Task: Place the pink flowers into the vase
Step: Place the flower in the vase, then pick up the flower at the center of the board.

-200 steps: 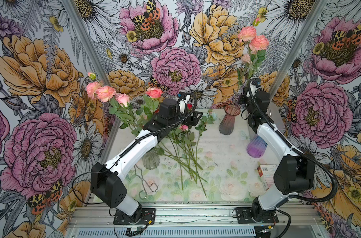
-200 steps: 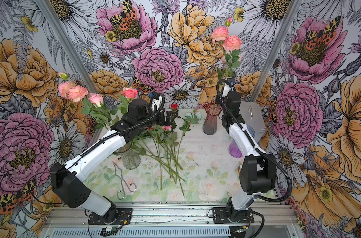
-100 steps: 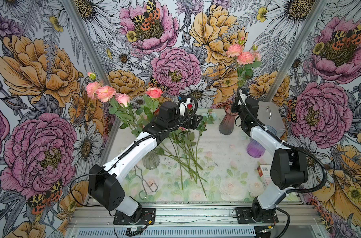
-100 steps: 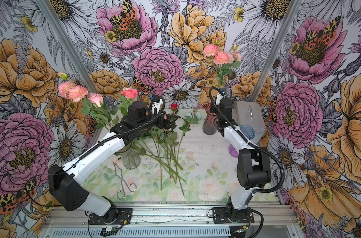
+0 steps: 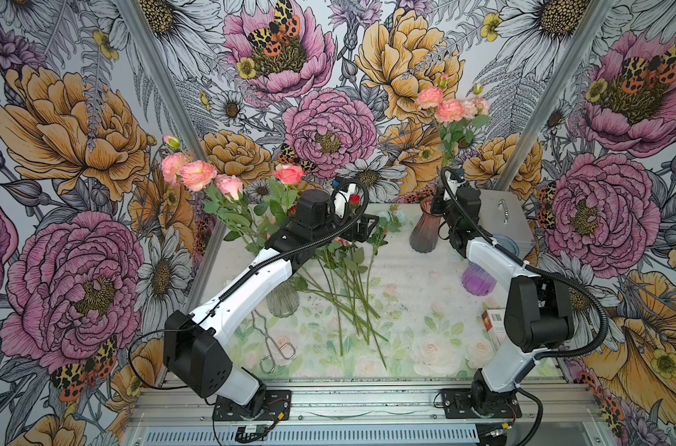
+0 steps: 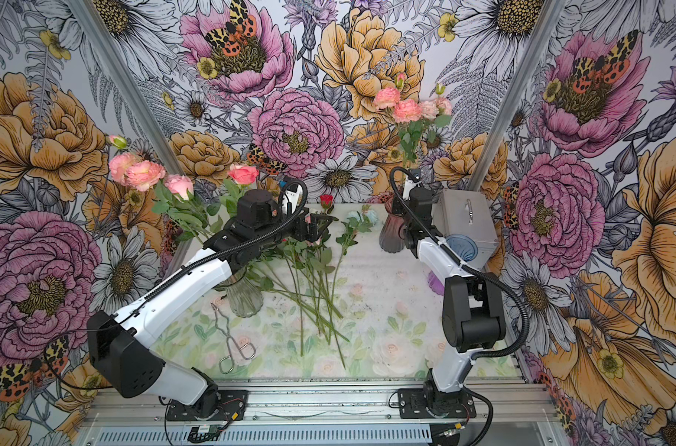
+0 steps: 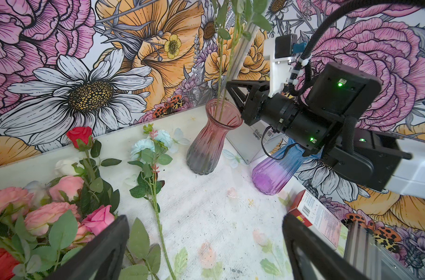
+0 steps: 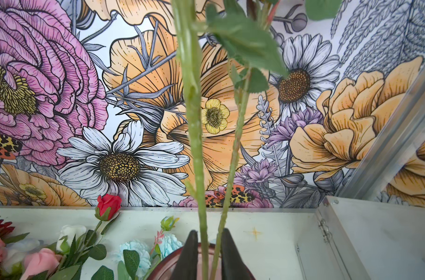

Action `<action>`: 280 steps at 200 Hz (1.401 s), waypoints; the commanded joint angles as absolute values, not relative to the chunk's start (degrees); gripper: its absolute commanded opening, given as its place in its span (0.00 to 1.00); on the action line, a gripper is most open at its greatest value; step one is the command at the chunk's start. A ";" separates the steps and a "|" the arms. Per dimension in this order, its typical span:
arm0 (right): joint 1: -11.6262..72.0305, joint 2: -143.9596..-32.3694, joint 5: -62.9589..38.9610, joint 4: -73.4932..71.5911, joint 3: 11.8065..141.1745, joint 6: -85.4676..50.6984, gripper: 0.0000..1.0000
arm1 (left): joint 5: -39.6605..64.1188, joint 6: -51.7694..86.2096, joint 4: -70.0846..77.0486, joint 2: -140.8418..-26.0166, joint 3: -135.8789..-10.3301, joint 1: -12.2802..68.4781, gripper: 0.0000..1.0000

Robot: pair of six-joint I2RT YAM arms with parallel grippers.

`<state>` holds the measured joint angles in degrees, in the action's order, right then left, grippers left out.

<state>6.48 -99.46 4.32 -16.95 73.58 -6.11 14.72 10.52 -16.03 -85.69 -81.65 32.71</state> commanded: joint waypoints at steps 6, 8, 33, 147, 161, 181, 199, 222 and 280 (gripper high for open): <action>6.94 -99.32 4.70 -16.03 73.90 -6.25 0.29 | 15.90 11.34 -14.02 -83.50 -80.68 32.01 0.98; 6.90 -99.32 4.73 -15.89 73.98 -6.29 0.29 | 15.91 11.34 -14.05 -83.50 -80.75 32.04 0.98; 6.94 -98.98 4.32 -14.86 74.87 -6.24 0.29 | 15.99 11.40 -14.06 -83.33 -80.69 31.95 0.98; 7.56 -92.01 4.19 -12.21 72.95 -7.12 0.77 | 15.58 12.81 -12.19 -82.97 -79.29 30.30 0.99; 7.81 -90.53 4.64 -11.09 72.70 -6.95 0.84 | 14.99 13.49 -11.79 -82.72 -78.92 29.72 0.99; 8.16 -88.38 4.65 -9.51 72.09 -6.70 0.93 | 14.63 14.26 -11.37 -82.44 -78.59 29.29 0.99; 8.73 -86.35 4.77 -7.66 71.57 -6.53 0.99 | 14.15 14.68 -11.17 -82.18 -78.57 29.01 0.99; 10.08 -83.65 5.08 -4.54 71.20 -7.10 0.99 | 12.76 15.23 -11.17 -81.75 -78.36 28.88 0.99; 17.82 -77.95 0.29 6.41 70.25 -7.83 0.99 | 5.50 18.84 -20.05 -80.87 -80.85 28.24 0.99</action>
<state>14.94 -80.58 3.90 0.27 71.44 -6.83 10.28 16.27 -14.74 -83.09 -79.40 29.43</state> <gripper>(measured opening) 0.994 0.985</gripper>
